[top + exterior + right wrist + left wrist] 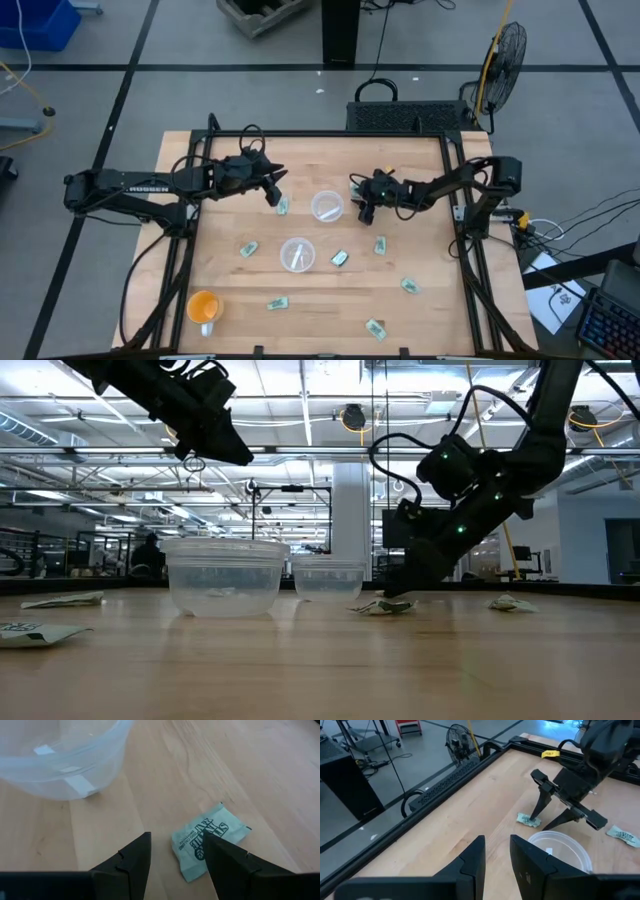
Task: Pick and place Stevia / Truvia into bins
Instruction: Put the stevia packet into the top transparent container
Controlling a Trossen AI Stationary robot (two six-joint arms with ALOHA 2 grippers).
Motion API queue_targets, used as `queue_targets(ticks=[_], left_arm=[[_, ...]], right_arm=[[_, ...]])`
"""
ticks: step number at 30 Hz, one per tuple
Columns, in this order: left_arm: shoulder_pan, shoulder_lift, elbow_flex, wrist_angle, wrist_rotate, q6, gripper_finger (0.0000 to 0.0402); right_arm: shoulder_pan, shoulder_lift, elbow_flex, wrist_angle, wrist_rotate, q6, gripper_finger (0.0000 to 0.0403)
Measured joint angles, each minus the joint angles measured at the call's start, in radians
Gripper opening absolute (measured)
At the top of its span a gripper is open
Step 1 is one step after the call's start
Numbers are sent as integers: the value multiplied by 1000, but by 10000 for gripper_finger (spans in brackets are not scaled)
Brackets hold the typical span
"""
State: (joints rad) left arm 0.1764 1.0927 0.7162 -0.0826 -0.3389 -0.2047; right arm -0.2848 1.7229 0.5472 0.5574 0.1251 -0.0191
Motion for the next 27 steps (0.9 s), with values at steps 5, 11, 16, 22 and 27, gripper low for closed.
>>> queue_targets(ticks=[5,11,16,22,27], left_arm=[[0,0,0,-5,0,0,93],[0,0,0,-20,0,0,93],[0,0,0,-43,0,0,93],[0,0,0,-53,0,0,93],[-1,0,0,-57,0,-6,93]], right_arm=[[-14,0,0,-4,-2,7,170],[-36,1,0,-7,-3,14,121],[-47,1,0,-7,2,10,37],[-47,-6,-1,22,11,20,8],[-9,-111,-2,18,102,12,2]])
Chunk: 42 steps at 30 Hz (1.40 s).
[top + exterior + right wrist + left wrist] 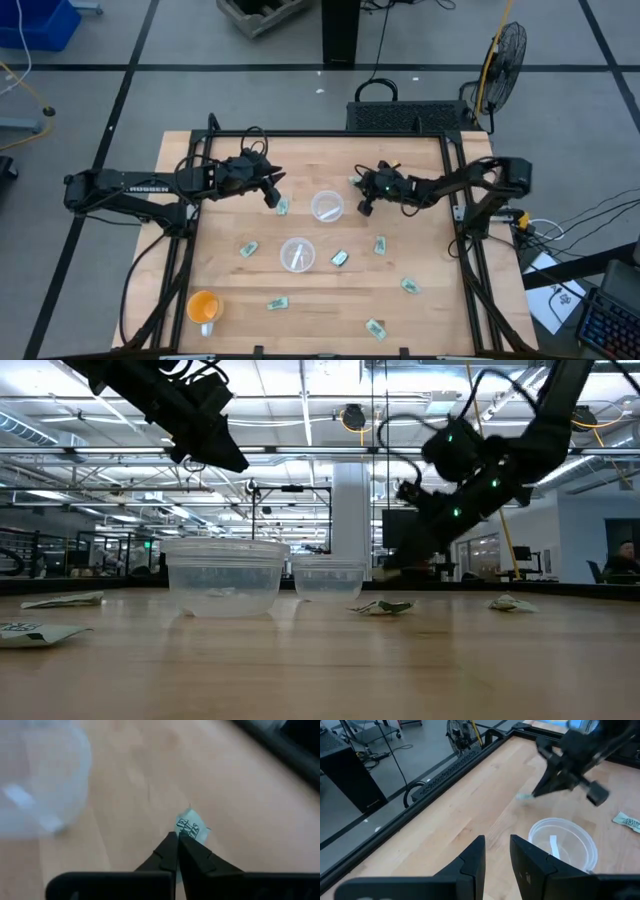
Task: Pick and place Stevia / Truvia into bins
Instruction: Put the stevia packet into the top transparent container
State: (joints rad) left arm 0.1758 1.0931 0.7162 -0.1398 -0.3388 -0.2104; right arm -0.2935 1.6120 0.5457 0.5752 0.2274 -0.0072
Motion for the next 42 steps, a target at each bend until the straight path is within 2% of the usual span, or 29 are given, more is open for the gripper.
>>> queue_targets(ticks=[3,7,12,14,18,21,24,27,29,30,33,35,42], left_arm=[[-1,0,0,-6,1,-8,93],[-1,0,0,-28,7,-10,93],[-1,0,0,-45,7,-39,93],[-1,0,0,-45,7,-39,93],[-1,0,0,-33,6,-38,93],[0,0,0,-10,-1,-35,93],[1,1,0,22,-3,-34,93],[1,1,0,59,-3,-34,93],[1,1,0,80,-3,-26,93],[1,1,0,90,-3,-18,93],[1,1,0,92,-3,2,93],[1,1,0,84,-3,6,93],[-1,1,0,42,-2,-19,93]], right_arm=[[46,-99,0,12,38,-35,1],[112,-207,2,90,32,-56,1],[145,-234,2,91,25,-75,0],[144,-222,1,115,-44,-73,0],[146,-193,5,177,-285,-58,0],[145,-151,30,144,-364,-36,0],[145,-80,82,82,-384,23,0],[162,-10,171,-19,-381,46,0],[185,19,244,-152,-348,26,0],[199,31,283,-232,-307,5,0],[243,56,392,-445,-94,-53,0],[258,73,432,-481,2,-58,0],[252,122,457,-484,-55,-46,0]])
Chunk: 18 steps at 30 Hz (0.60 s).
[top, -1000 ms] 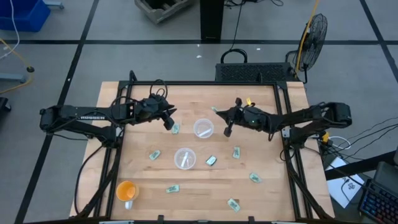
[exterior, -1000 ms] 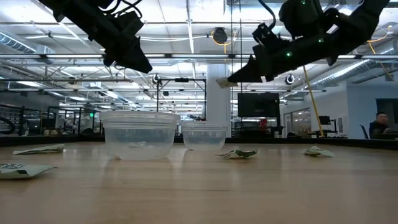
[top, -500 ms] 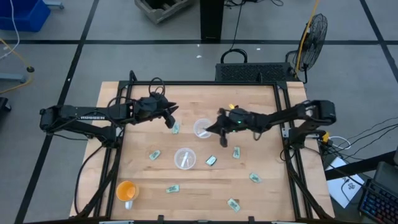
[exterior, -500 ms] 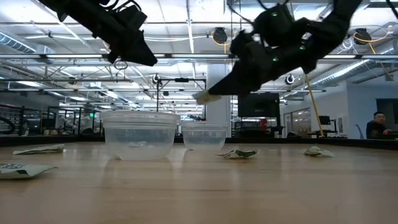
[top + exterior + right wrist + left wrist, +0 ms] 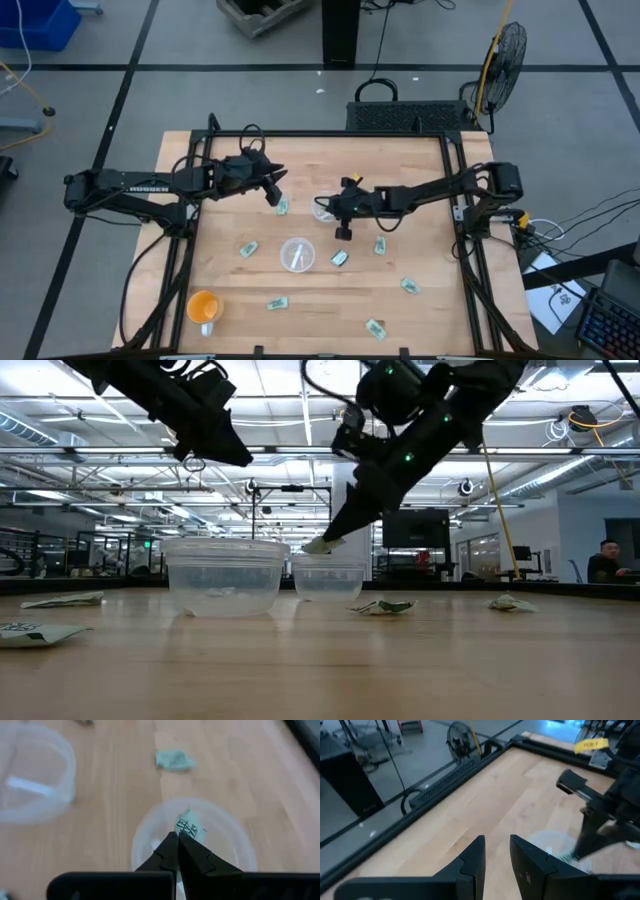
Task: Pick and place Stevia / Truvia into bins
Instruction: Put the stevia packet into the top transparent container
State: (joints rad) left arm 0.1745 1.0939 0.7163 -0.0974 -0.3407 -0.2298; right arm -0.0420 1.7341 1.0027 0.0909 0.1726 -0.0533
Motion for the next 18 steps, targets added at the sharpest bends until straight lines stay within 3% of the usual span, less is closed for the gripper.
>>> queue_targets(ticks=[8,13,18], left_arm=[[0,0,0,-42,2,-24,93],[0,0,0,-42,2,-44,93],[0,0,0,-68,2,-53,93]], right_arm=[[-47,36,-1,-18,-21,16,6],[-74,36,-1,-22,-27,43,36],[-78,36,-1,-24,-124,28,74]])
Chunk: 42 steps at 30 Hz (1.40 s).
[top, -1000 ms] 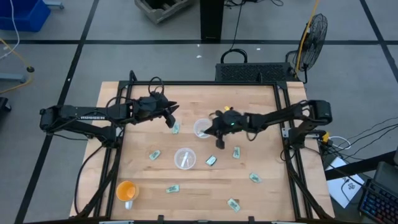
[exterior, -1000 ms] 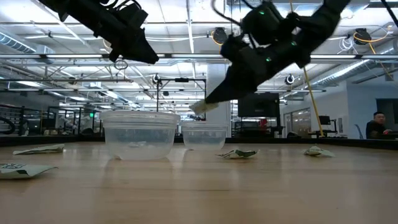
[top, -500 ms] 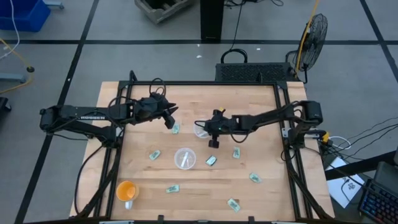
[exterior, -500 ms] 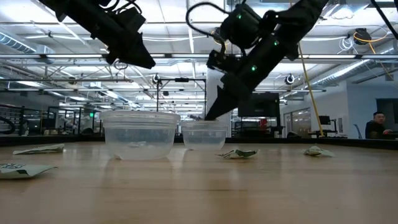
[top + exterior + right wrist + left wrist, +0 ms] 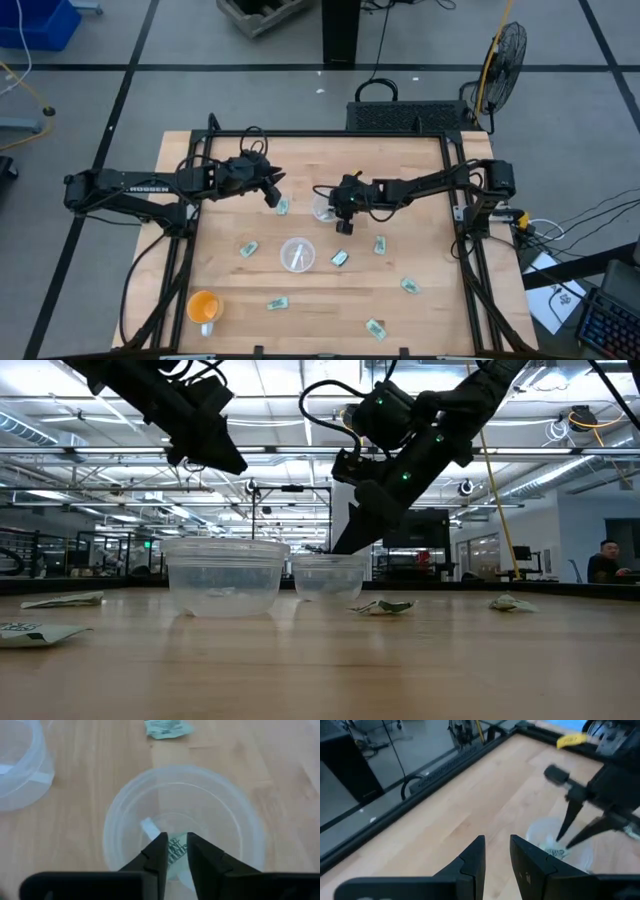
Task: Pick and place Stevia / Truvia into bins
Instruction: Put the stevia packet into the top transparent container, then put the stevia packet into the bottom transparent container
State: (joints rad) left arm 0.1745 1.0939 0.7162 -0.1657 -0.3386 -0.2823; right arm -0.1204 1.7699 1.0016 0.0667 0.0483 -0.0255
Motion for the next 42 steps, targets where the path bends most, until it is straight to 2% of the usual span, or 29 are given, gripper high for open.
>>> queue_targets(ticks=[7,10,14,22,28,35,39,42], left_arm=[[0,0,0,-233,80,-7,93],[0,0,-20,-254,86,-90,93],[-1,0,-72,-182,77,-237,93],[3,0,-242,8,69,-248,93],[28,0,-332,122,141,-332,93],[62,0,-395,224,202,-473,93],[61,50,-397,233,204,-540,93],[60,141,-396,297,215,-568,93]], right_arm=[[3,0,0,103,32,-13,107],[11,0,0,157,29,-13,111],[22,0,0,204,26,-13,110],[23,0,0,267,25,-24,112],[21,-1,0,289,26,-92,110],[21,-36,5,333,25,-96,110],[21,-79,5,335,25,-96,110],[22,-109,6,336,25,-96,110]])
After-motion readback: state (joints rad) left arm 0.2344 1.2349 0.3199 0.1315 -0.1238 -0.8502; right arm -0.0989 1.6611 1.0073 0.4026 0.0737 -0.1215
